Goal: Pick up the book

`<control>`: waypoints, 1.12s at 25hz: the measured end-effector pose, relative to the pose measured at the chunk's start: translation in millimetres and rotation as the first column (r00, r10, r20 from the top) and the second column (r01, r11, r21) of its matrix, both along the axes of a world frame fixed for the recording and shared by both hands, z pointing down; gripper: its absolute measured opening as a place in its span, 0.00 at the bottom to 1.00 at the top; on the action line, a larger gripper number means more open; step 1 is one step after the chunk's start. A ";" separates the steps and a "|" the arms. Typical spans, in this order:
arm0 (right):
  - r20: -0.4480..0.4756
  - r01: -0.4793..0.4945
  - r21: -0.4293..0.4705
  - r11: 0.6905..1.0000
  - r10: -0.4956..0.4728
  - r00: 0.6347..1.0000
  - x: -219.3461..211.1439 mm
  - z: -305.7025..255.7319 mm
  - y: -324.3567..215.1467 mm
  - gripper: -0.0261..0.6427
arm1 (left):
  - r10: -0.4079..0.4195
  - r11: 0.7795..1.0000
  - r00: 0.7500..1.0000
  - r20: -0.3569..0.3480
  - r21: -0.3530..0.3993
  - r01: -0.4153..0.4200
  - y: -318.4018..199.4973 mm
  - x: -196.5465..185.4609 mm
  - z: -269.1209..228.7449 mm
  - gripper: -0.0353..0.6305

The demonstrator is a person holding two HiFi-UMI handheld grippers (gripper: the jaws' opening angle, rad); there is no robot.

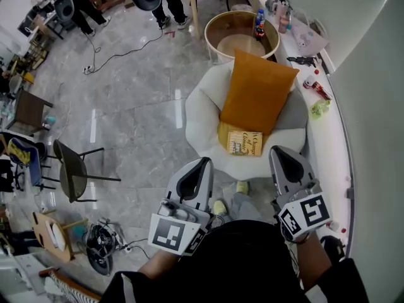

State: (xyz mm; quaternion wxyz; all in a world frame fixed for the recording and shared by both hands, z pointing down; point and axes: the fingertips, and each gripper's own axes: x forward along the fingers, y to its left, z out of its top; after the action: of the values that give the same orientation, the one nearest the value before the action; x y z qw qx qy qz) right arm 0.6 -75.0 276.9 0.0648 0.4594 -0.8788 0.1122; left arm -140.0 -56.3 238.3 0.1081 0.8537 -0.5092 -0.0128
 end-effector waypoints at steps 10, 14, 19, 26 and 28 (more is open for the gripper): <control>0.050 -0.001 0.013 1.000 0.001 0.999 16.6 1.0 -41.8 0.05 | -0.010 1.000 0.998 0.058 0.018 0.009 -35.1 14.6 -5.5 0.07; 0.053 -0.002 0.024 1.000 0.001 0.999 21.5 -0.3 -51.4 0.05 | -0.015 1.000 0.998 0.058 0.026 0.013 -44.0 17.8 -5.2 0.07; 0.058 -0.009 0.042 0.999 0.007 0.998 39.2 -5.0 -63.7 0.05 | -0.017 0.999 0.998 0.065 0.033 0.015 -56.6 30.8 -3.7 0.07; 0.063 -0.009 0.044 0.999 0.006 0.998 65.4 -6.0 -77.9 0.05 | -0.040 0.998 0.997 0.066 0.048 0.037 -69.0 47.1 -8.6 0.07; 0.065 -0.007 0.044 0.999 0.005 0.998 71.9 -2.6 -81.4 0.05 | -0.044 0.998 0.997 0.069 0.052 0.041 -71.5 52.2 -6.6 0.07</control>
State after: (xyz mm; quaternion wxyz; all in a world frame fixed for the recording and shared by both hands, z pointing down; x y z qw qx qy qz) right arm 72.5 -156.4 274.3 0.0258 0.4595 -0.8813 0.1075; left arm -87.8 -127.9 231.7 0.0680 0.8451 -0.5303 0.0021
